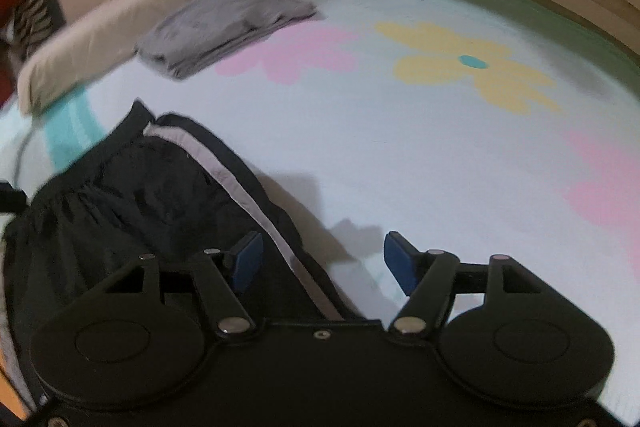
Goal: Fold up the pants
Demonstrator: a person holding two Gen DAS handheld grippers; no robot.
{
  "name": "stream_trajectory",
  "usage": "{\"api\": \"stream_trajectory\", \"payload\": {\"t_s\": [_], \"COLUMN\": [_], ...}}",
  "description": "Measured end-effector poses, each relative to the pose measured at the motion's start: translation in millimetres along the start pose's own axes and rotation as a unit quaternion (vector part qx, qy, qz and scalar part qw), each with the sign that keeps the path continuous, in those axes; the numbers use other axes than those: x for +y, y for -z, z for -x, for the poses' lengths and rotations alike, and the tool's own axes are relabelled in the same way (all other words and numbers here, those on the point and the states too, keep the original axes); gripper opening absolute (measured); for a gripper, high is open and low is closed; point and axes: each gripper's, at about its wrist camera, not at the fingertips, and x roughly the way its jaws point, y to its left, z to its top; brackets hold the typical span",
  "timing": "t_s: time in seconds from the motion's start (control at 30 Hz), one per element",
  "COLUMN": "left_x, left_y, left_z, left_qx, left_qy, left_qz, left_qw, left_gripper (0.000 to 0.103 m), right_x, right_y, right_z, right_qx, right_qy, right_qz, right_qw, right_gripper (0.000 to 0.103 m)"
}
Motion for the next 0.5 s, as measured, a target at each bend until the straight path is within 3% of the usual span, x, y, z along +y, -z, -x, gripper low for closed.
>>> {"api": "stream_trajectory", "payload": {"t_s": [0.13,0.17,0.23,0.27,0.4,0.5], "left_x": [9.7,12.0,15.6,17.9,24.9,28.8], "left_y": [-1.3,-1.3,-0.7,-0.1,-0.5,-1.9], "left_z": [-3.2,-3.8,-4.0,-3.5,1.7,10.0], "left_qx": [0.006,0.006,0.007,0.007,0.004,-0.01], "left_qy": [-0.006,-0.005,-0.005,-0.006,0.001,0.006], "left_qz": [0.007,0.007,0.007,0.009,0.02,0.023], "left_qw": [0.9999,0.9999,0.9999,0.9999,0.9998,0.9997], "left_gripper": [0.029,0.029,0.029,0.029,0.029,0.029], "right_x": [10.4,13.6,19.0,23.6,59.0,96.6], "right_y": [-8.0,-8.0,-8.5,-8.0,0.4,21.0], "right_z": [-20.1,-21.2,-17.1,-8.9,50.4,93.7], "right_qx": [0.027,0.028,0.036,0.025,-0.046,-0.083], "right_qy": [-0.023,-0.029,-0.033,-0.031,-0.048,-0.066], "right_qz": [0.019,0.02,0.013,0.012,0.056,0.117], "right_qw": [0.999,0.999,0.999,0.999,0.996,0.988], "right_gripper": [0.069,0.053,0.011,0.006,0.006,0.006]}}
